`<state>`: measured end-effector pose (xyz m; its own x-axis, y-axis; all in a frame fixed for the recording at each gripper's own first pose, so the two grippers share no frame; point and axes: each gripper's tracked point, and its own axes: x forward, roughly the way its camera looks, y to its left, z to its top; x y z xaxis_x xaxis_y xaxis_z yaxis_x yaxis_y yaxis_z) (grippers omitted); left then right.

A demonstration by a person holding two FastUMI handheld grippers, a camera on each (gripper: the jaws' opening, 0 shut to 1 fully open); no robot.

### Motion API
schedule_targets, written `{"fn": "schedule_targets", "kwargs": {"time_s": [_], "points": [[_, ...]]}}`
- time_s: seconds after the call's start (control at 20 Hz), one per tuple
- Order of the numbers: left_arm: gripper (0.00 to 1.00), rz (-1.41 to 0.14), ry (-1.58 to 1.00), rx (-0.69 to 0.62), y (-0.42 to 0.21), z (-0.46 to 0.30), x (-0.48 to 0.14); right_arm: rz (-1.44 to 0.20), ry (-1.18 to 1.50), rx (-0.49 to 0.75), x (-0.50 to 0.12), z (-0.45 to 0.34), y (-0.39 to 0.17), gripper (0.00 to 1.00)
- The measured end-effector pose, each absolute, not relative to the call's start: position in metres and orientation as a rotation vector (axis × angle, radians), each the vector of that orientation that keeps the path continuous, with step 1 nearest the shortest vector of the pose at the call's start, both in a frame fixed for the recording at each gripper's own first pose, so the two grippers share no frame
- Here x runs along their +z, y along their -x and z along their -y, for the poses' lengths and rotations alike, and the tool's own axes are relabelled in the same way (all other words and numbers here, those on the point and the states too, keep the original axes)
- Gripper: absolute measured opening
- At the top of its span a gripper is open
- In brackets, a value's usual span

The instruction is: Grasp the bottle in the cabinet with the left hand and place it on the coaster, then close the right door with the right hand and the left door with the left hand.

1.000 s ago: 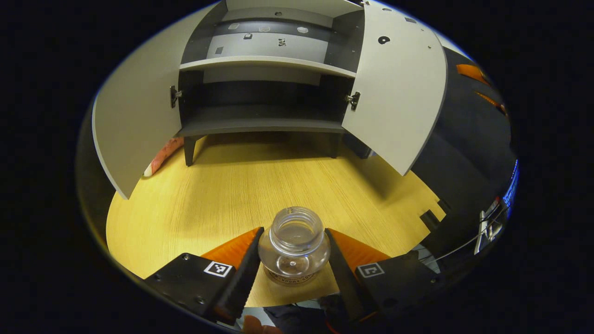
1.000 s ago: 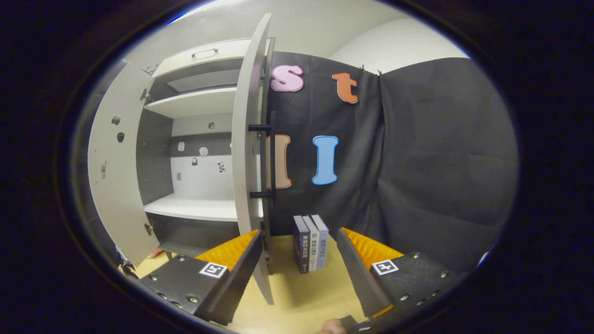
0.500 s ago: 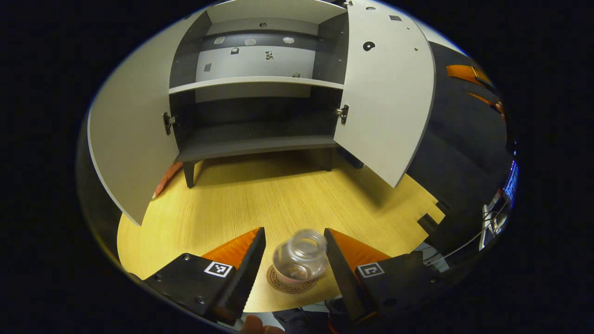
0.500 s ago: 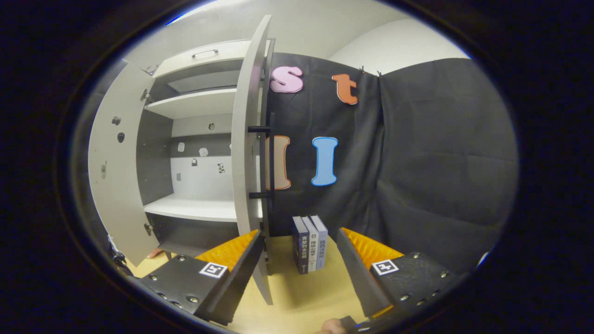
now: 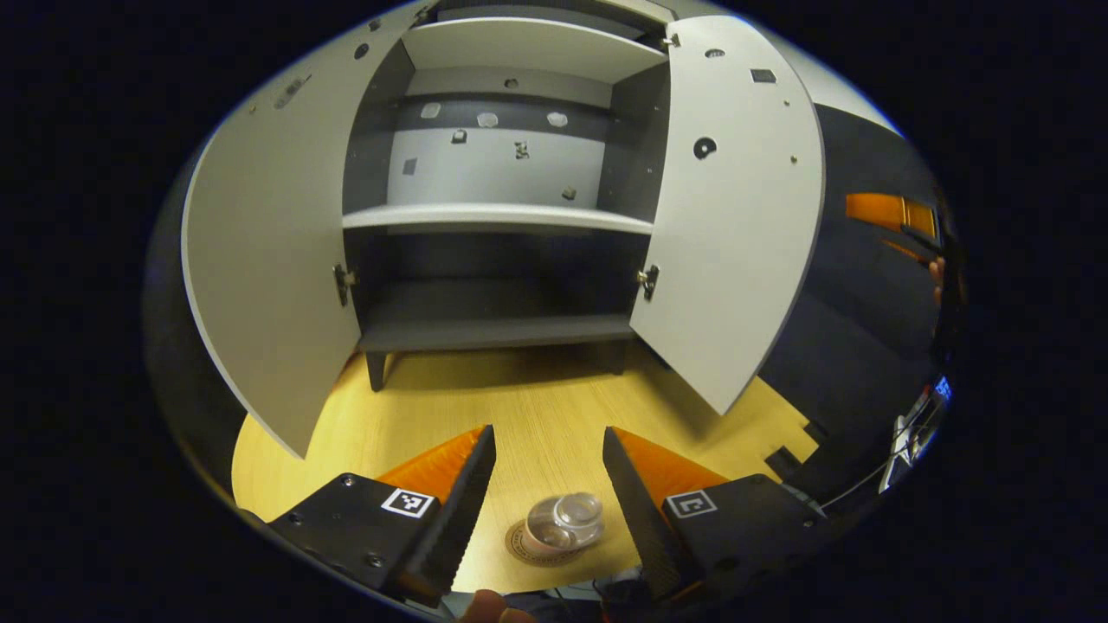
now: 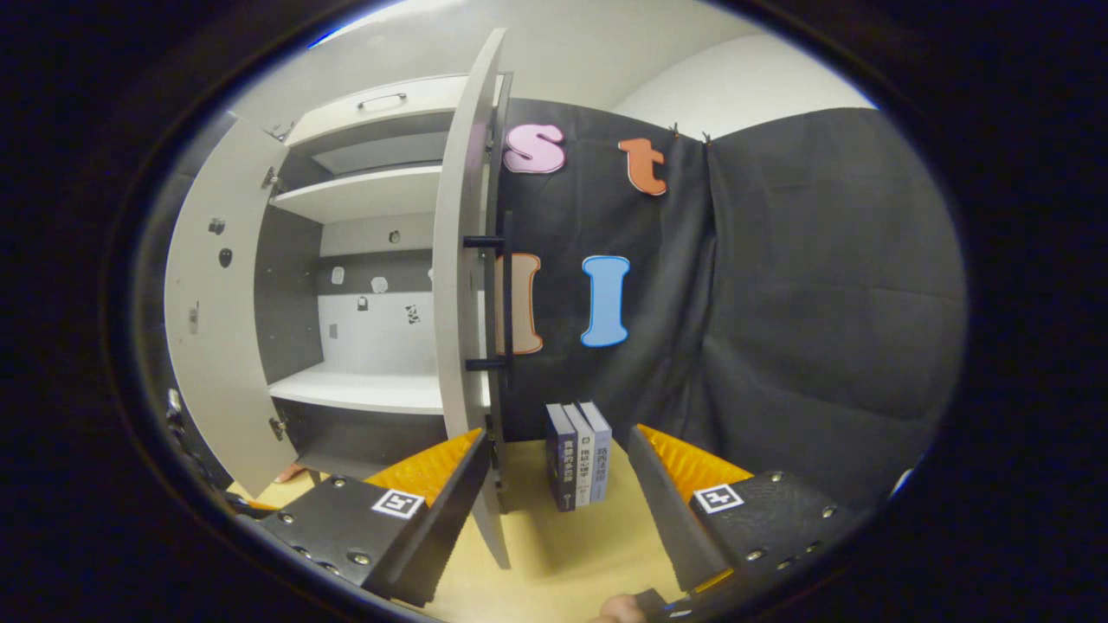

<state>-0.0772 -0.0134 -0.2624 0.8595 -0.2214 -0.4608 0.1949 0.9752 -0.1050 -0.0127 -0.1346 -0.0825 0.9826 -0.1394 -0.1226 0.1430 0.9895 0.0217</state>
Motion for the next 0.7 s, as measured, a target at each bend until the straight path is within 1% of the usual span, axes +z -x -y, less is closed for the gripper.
{"fn": "schedule_targets", "kwargs": {"time_s": [0.2,0.25,0.3,0.45,0.55,0.65,0.7], "points": [[0.82,-0.379,0.056,-0.140,0.053,-0.003,-0.202,-0.113,-0.027,-0.144,-0.080,0.136,0.009,0.94],[0.82,-0.342,0.059,-0.121,0.047,-0.008,-0.184,-0.109,-0.024,-0.143,-0.078,0.138,0.008,0.98],[0.82,-0.305,0.068,-0.107,0.041,-0.012,-0.167,-0.102,-0.019,-0.144,-0.075,0.139,0.006,0.94],[0.82,-0.209,0.085,-0.057,0.032,-0.029,-0.120,-0.064,-0.004,-0.144,-0.059,0.141,-0.001,0.94],[0.86,-0.162,0.071,-0.003,0.030,-0.048,-0.095,-0.026,-0.002,-0.140,-0.043,0.142,-0.008,0.94],[0.87,-0.129,0.050,0.062,0.031,-0.069,-0.076,0.007,0.002,-0.133,-0.030,0.141,-0.014,0.94],[0.87,-0.115,0.041,0.092,0.033,-0.079,-0.068,0.019,0.006,-0.127,-0.025,0.139,-0.019,0.97]]}}
